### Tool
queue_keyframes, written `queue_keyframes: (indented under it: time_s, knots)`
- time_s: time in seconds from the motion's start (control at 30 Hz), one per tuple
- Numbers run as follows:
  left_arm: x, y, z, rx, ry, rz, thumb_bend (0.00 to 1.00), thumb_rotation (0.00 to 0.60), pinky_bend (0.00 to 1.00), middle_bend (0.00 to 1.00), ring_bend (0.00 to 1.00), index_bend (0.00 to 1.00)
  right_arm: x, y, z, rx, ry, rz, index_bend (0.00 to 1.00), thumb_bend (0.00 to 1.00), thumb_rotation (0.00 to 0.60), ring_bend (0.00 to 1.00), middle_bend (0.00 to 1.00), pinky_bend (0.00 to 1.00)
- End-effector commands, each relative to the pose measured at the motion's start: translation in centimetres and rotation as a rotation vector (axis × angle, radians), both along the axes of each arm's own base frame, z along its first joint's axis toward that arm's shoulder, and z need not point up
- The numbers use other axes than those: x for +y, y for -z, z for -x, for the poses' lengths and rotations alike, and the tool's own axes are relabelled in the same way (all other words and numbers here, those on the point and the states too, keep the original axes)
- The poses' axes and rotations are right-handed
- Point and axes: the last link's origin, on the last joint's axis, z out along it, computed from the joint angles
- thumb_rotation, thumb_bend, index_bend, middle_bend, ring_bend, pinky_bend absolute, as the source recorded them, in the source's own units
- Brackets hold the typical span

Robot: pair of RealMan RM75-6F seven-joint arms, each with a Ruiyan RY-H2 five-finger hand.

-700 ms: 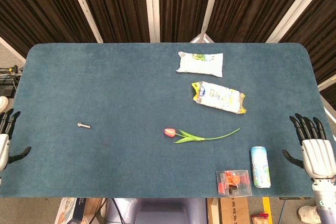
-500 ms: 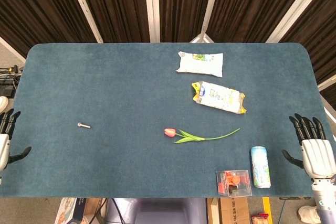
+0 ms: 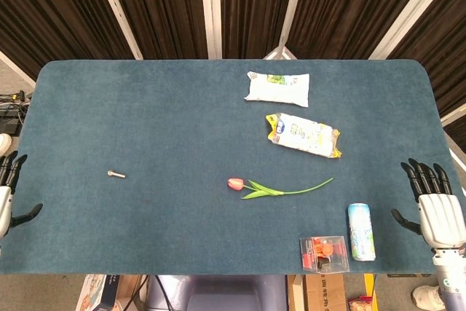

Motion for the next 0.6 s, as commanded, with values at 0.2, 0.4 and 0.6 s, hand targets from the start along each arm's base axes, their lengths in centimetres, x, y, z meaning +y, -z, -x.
queue_keyframes:
  time_s: [0.2,0.4,0.6]
  knots:
    - [0.3,0.0,0.1,0.002,0.007,0.003,0.29,0.600,0.06,0.00,0.01,0.08,0.1,-0.3,0.1,-0.006,0.006,0.006,0.10,0.19,0.600,0.10,0.10,0.03]
    - [2.0,0.6,-0.1,0.080,0.045,0.102,0.29,0.600,0.06,0.00,0.01,0.13,0.1,-0.3,0.1,-0.003,0.009,0.011,0.10,0.19,0.600,0.10,0.10,0.03]
    - [5.7,0.6,-1.9,0.156,0.100,0.241,0.30,0.600,0.06,0.00,0.01,0.19,0.2,0.1,-0.2,0.009,0.003,0.005,0.10,0.19,0.600,0.10,0.10,0.03]
